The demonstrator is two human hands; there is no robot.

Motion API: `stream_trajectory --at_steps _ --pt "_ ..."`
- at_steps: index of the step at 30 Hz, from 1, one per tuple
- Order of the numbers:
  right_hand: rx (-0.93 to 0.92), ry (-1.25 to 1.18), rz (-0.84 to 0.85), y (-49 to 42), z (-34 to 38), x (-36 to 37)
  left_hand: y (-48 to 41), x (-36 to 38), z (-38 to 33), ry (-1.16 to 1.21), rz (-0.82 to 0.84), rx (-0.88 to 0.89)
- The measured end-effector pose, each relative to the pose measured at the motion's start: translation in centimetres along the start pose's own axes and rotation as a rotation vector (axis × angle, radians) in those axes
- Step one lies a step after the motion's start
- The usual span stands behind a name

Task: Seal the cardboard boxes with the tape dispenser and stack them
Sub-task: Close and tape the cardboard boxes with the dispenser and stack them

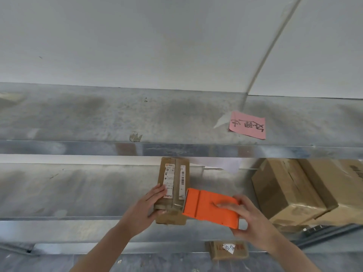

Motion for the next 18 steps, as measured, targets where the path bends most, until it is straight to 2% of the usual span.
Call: stream_trajectory --at_steps 8,15,18 --pt "0.031 0.137 0.042 1.8 -3.3 -4.4 -0.2 0.8 0.7 -0.02 0.01 -0.025" --pt "0.076 0.203 0.153 -0.7 -4.4 0.1 -0.2 0.6 0.2 0.005 0.033 -0.035" --pt "0.091 0.138 0.152 -1.7 -4.3 2.0 0.1 0.5 -0.3 0.065 0.06 -0.055"
Point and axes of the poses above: each hand's wrist, its own y-axis away from the middle knuckle, its own x-axis out of the palm, z = x × y, the point moved 10 cm from there along -y, towards the middle knuckle, and after that the axes turned 10 degrees about -x, right-handed, at the moved point
